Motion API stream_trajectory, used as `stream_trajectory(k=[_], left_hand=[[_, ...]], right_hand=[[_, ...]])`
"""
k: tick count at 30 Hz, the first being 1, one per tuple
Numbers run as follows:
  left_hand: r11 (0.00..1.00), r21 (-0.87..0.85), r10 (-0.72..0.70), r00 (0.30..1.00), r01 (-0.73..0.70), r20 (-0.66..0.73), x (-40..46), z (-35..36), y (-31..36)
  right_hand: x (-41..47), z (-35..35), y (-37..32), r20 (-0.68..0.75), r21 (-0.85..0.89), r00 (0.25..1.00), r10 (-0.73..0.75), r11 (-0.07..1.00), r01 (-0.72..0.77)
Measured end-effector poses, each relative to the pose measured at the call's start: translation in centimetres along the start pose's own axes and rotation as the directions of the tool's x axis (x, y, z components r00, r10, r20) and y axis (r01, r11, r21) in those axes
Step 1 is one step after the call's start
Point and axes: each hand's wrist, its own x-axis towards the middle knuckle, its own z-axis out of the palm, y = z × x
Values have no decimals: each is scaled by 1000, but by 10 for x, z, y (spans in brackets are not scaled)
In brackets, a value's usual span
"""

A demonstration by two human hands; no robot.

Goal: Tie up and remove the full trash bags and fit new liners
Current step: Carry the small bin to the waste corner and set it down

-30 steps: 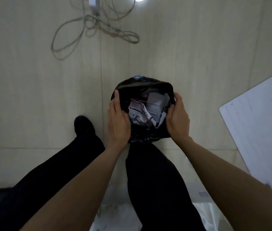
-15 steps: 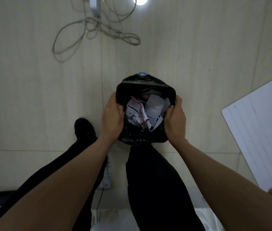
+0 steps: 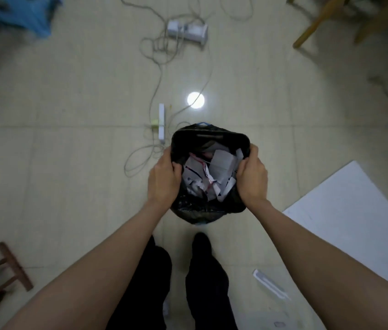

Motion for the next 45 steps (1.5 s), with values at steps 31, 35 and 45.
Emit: stream_trajectory(k=[31, 35, 45], left_hand=[[980, 49, 200, 935, -194, -294, 144, -346, 398], [977, 71, 214, 932, -202, -294, 181, -342, 428], [964, 108, 261, 939, -243, -223, 378, -286, 497]], right_hand=[[100, -429, -315, -318, 381, 913, -256, 847, 370], [141, -446, -321, -329, 384, 918, -222, 857, 345], [340, -473, -347, -331, 335, 928, -173, 897, 287]])
